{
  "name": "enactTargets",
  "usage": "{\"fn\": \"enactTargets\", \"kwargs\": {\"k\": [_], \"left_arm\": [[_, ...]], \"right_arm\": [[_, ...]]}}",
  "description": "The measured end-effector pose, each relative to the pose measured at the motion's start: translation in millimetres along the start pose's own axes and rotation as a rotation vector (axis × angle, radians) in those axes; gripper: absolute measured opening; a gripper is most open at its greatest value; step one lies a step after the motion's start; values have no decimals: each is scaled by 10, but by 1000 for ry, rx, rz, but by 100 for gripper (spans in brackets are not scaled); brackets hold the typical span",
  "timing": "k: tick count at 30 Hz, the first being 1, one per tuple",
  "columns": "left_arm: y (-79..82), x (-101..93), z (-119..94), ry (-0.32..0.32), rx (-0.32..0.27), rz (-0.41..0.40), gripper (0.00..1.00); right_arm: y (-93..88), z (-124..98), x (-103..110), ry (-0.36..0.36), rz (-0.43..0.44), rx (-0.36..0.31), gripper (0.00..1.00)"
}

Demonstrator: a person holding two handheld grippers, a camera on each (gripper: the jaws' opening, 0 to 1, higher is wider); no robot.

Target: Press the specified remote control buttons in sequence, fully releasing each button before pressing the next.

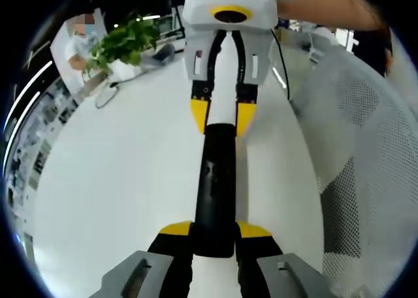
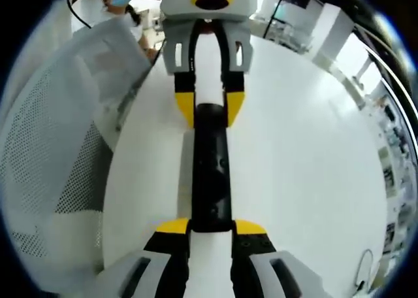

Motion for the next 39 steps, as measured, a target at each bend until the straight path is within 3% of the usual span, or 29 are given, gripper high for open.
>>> {"fn": "enactTargets", "kwargs": {"k": [39], "left_arm": [[26, 740, 197, 35, 12, 47, 23]], "right_arm": [[-154, 109, -741, -84, -10, 27, 20]]}}
Point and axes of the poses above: the point that each gripper's makers call its tool centre point, and the gripper's own axes: z roughly forward along the fingers, x roughly to its left, y roughly out of its top, the point moved 5 cm from there along -z, roughly backward along the fingers, and after that the axes turned 11 degrees about -x, right-handed, at the moved point
